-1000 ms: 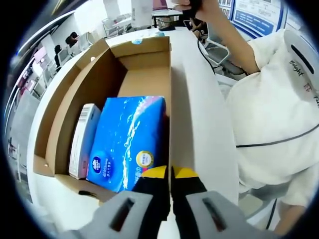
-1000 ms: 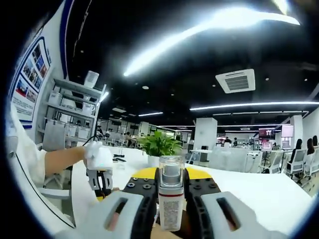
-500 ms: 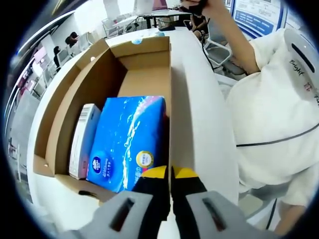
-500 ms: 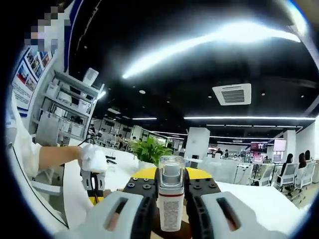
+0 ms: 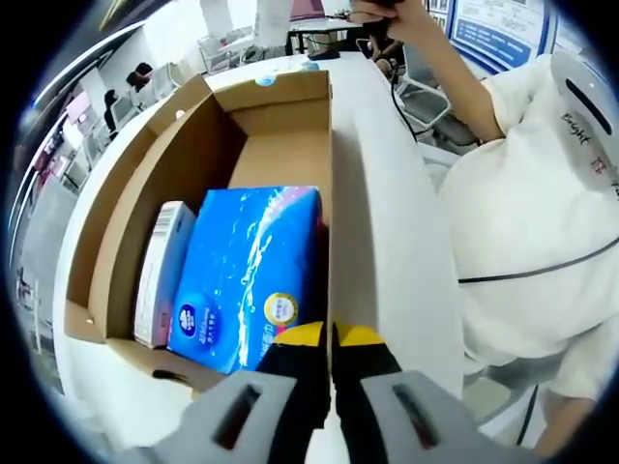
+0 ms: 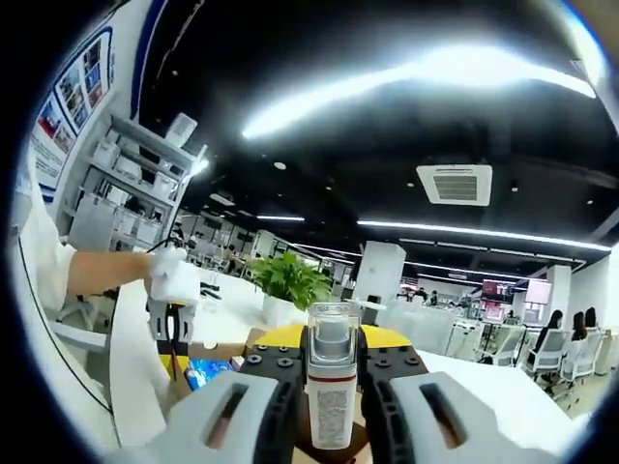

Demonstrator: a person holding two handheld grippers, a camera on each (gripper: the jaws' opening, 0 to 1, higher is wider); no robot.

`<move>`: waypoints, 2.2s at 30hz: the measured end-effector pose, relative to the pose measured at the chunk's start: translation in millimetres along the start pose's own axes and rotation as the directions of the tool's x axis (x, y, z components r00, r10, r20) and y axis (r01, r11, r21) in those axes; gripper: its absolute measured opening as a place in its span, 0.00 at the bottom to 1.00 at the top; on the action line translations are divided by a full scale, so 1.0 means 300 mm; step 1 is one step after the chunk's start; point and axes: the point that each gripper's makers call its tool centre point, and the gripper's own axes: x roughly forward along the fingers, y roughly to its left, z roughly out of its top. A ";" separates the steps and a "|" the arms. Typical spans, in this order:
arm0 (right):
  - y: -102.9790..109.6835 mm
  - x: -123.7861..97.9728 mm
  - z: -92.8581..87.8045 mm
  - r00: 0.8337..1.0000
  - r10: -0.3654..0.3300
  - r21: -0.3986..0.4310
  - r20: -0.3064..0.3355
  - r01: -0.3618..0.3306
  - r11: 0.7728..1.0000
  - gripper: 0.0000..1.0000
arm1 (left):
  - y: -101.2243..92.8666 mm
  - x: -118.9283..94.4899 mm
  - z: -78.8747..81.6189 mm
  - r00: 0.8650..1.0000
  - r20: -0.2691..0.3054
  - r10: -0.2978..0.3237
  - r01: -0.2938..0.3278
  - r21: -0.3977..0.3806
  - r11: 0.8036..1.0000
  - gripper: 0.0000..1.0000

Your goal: Operate the shoe box by opening the lid, removing the specified soft item, and placing it in the target area until the item is outside and the box remains undamaged.

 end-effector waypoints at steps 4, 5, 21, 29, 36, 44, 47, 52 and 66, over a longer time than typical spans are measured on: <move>-0.031 -0.019 0.005 0.999 -0.036 0.011 -0.012 0.037 0.999 0.18 | 0.001 -0.001 -0.001 1.000 -0.002 -0.004 0.004 -0.003 1.000 0.01; -0.044 -0.027 0.009 0.999 -0.051 0.022 -0.006 0.051 0.998 0.18 | 0.001 -0.001 -0.001 1.000 -0.002 -0.004 0.004 -0.002 1.000 0.01; -0.184 -0.154 0.025 0.971 -0.239 -0.073 -0.024 0.236 0.969 0.18 | 0.010 -0.006 -0.003 1.000 0.007 0.008 -0.008 0.008 1.000 0.01; -0.282 -0.256 0.022 0.950 -0.313 0.033 0.000 0.312 0.949 0.18 | 0.010 -0.004 -0.002 1.000 0.004 0.008 -0.008 0.004 1.000 0.01; -0.341 -0.318 0.002 0.932 -0.363 0.012 -0.017 0.363 0.932 0.18 | 0.003 -0.004 -0.001 1.000 0.008 0.014 -0.014 0.009 1.000 0.01; -0.376 -0.394 -0.021 0.915 -0.402 0.020 -0.037 0.403 0.915 0.18 | -0.001 -0.003 0.000 1.000 0.010 0.013 -0.013 0.010 1.000 0.01; -0.383 -0.413 -0.024 0.912 -0.408 0.020 -0.041 0.409 0.912 0.18 | -0.003 -0.002 0.001 1.000 0.009 0.014 -0.014 0.011 1.000 0.01; -0.399 -0.447 -0.048 0.902 -0.427 0.008 -0.061 0.429 0.903 0.18 | -0.004 -0.002 0.001 1.000 0.009 0.016 -0.016 0.014 1.000 0.01; -0.437 -0.486 -0.067 0.883 -0.468 0.010 -0.045 0.469 0.883 0.18 | -0.011 0.002 0.002 1.000 0.011 0.016 -0.016 0.014 1.000 0.01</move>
